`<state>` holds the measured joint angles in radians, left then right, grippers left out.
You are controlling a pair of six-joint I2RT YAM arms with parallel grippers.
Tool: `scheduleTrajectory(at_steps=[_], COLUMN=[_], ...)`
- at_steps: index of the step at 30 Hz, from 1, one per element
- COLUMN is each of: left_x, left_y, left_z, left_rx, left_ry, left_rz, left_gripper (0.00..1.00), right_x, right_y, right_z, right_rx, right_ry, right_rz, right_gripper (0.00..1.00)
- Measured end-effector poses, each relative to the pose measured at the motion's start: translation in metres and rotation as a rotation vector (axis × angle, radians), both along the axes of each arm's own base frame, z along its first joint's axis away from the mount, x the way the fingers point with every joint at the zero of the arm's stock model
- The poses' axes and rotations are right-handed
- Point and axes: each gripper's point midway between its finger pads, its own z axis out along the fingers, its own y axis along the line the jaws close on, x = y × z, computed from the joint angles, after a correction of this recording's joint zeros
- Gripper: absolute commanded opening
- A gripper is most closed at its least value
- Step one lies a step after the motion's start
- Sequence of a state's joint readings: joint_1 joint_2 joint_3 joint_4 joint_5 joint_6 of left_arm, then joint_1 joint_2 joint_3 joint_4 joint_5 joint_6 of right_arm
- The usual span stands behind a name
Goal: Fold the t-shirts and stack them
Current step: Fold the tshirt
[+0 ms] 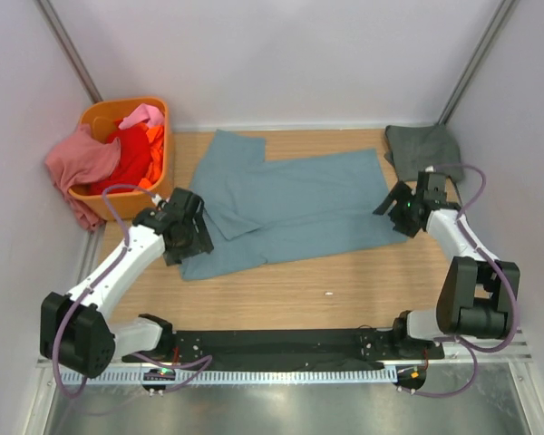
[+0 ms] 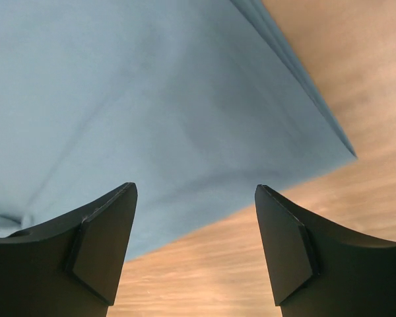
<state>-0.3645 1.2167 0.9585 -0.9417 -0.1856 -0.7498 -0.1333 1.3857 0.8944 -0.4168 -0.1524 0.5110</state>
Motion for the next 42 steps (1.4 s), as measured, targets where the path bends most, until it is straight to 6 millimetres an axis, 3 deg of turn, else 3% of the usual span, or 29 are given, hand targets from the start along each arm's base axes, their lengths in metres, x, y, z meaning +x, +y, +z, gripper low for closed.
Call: scheduleTrajectory(at_steps=[3,5,9,18,21,24,27,28,29,34,39,42], left_x=[-0.02,-0.026,-0.02,-0.01,-0.011,-0.012,-0.012,-0.012,-0.012,-0.009,-0.007,-0.005], left_y=[0.002,0.002,0.003,0.012,0.016,0.019,0.02,0.02,0.019,0.019,0.02,0.021], left_z=[-0.029,-0.038,-0.042,-0.06,-0.067,-0.073,-0.08,-0.081,-0.082,-0.081,-0.068,-0.062], left_rx=[-0.018,-0.029,-0.041,0.008,0.032,0.044,0.049,0.05,0.049,0.047,0.032,0.027], left_ry=[0.065,0.072,0.036,0.006,0.012,0.011,0.011,0.01,0.01,-0.005,-0.059,-0.082], left_rz=[0.051,0.083,0.129,0.196,0.208,0.213,0.212,0.21,0.209,0.202,0.206,0.207], left_gripper=[0.76,0.76,0.76,0.69,0.6,0.45,0.24,0.08,0.02,0.0,0.0,0.0], right_x=[-0.033,-0.046,-0.046,-0.041,-0.041,-0.041,-0.042,-0.042,-0.043,-0.045,-0.047,-0.048], right_y=[-0.012,-0.023,-0.038,-0.037,-0.039,-0.04,-0.041,-0.042,-0.042,-0.046,-0.05,-0.051], right_z=[-0.041,-0.053,-0.053,-0.051,-0.051,-0.052,-0.053,-0.053,-0.054,-0.057,-0.059,-0.061], right_rx=[0.08,0.111,0.133,0.14,0.133,0.127,0.12,0.117,0.115,0.099,0.091,0.085], right_ry=[0.11,0.145,0.129,0.105,0.107,0.108,0.112,0.114,0.115,0.125,0.13,0.129], right_rz=[-0.072,-0.124,-0.18,-0.178,-0.183,-0.187,-0.193,-0.196,-0.198,-0.213,-0.227,-0.235], right_gripper=[0.79,0.79,0.79,0.79,0.79,0.79,0.79,0.79,0.79,0.78,0.76,0.7])
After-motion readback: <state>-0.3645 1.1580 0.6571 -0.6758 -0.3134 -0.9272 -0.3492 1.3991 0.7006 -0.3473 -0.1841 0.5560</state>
